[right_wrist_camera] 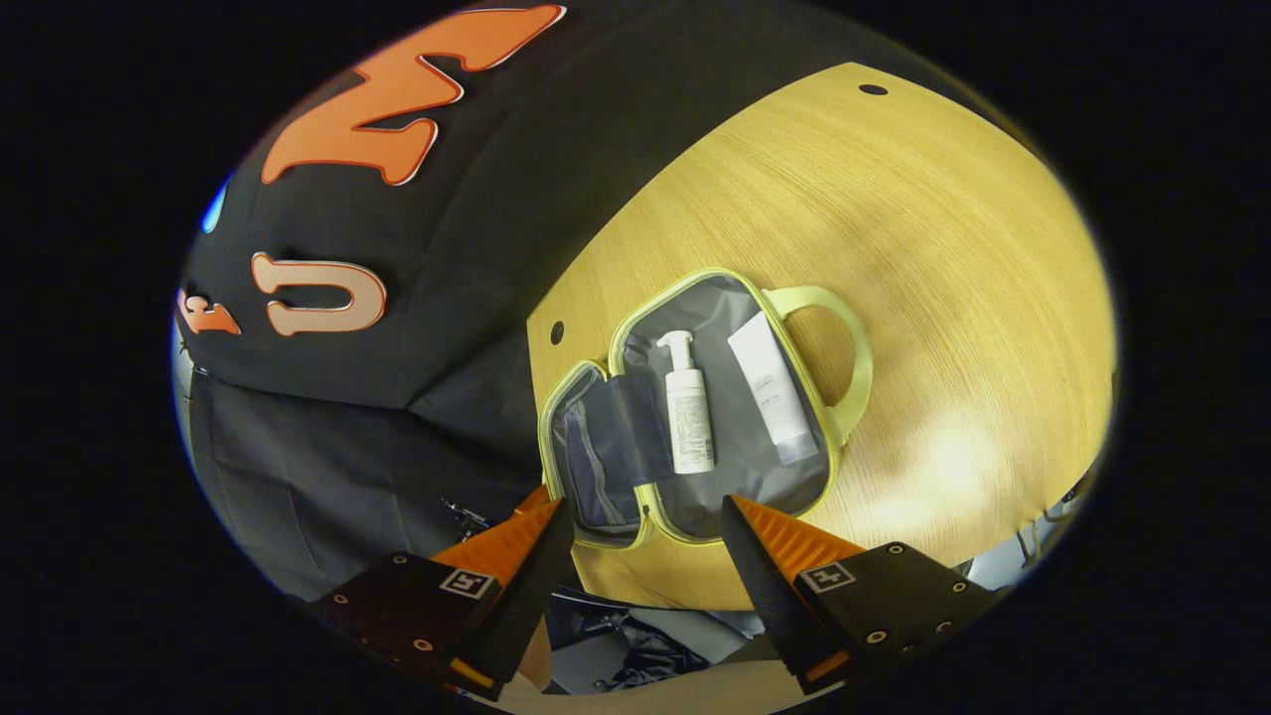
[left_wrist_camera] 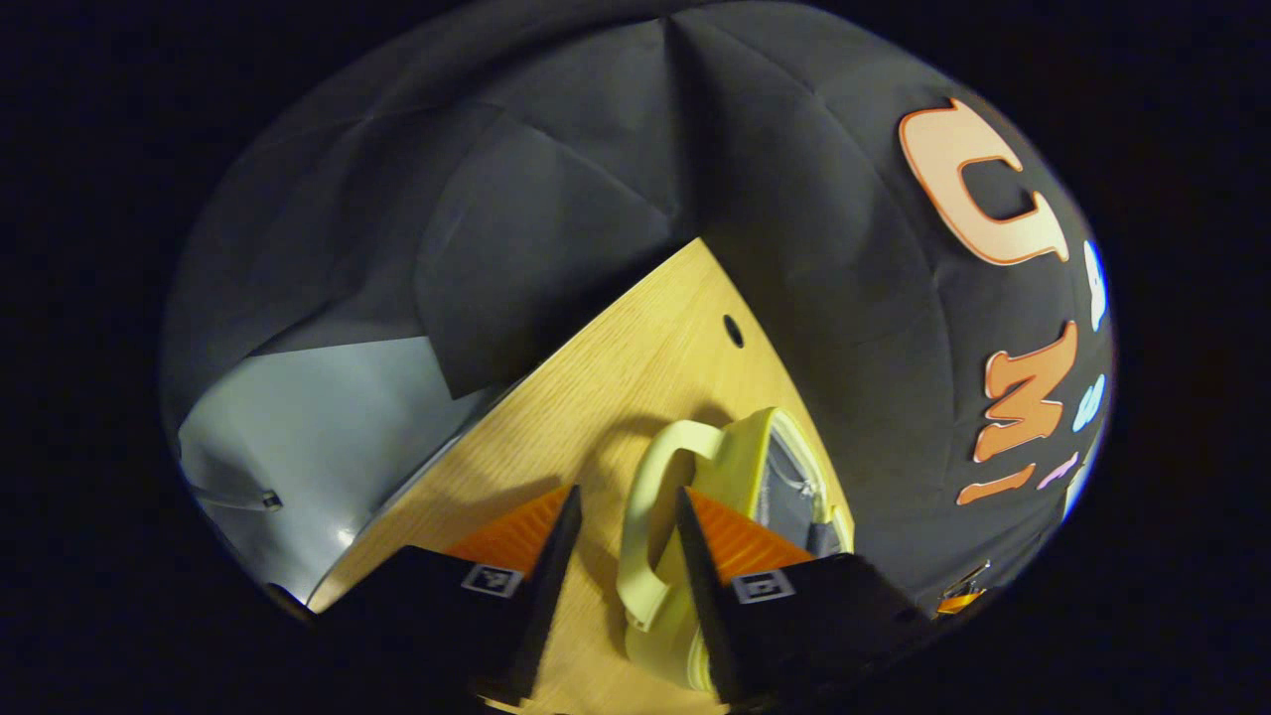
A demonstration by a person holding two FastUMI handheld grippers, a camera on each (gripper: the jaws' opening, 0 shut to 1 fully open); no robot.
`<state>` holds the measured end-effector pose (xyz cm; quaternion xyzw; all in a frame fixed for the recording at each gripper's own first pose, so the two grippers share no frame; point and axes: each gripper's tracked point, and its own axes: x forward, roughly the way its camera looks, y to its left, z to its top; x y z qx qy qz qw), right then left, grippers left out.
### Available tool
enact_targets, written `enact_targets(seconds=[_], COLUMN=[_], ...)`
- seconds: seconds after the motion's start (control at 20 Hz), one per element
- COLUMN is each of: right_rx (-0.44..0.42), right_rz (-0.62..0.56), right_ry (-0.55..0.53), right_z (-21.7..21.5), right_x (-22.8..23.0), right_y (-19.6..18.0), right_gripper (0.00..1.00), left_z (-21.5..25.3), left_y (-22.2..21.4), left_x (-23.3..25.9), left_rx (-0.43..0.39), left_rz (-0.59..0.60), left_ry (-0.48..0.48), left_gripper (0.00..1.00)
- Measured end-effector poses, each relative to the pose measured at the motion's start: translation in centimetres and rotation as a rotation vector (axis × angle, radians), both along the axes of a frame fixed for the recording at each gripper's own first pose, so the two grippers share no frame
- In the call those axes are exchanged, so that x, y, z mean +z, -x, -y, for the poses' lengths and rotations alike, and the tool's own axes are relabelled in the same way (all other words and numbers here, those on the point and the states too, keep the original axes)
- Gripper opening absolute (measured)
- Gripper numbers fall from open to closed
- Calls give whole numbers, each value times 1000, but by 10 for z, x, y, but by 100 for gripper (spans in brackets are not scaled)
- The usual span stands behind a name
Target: First open the suitcase, pack the skin care products into it, and then close the suitcase.
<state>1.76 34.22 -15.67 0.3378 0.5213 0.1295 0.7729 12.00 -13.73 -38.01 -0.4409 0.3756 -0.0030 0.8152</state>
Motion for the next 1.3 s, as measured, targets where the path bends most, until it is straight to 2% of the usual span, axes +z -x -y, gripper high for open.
enact_targets(seconds=[0.1,0.15,0.35,0.45,0.65,0.85,1.1,1.3], right_rx=[-9,-11,-29,-34,-37,-37,-39,-57], right_rz=[3,5,15,21,44,57,95,105], right_ry=[-7,-8,-19,-34,-68,-117,-161,-178], right_z=[1,3,11,16,33,58,108,162], right_x=[0,0,-1,1,6,13,28,33], right_y=[0,1,1,2,3,1,-5,-3], right_gripper=[95,95,95,95,95,95,95,95], left_z=[3,5,4,7,24,71,170,268], left_y=[-4,-1,0,1,0,11,21,20], left_x=[-1,-1,33,62,147,233,317,338], left_rx=[10,2,-64,-86,-117,-164,-253,-327], left_rz=[-25,-50,-4,28,130,244,340,381], left_ry=[-7,-28,-181,-229,-236,-272,-298,-329], left_gripper=[29,18,9,8,8,8,8,8])
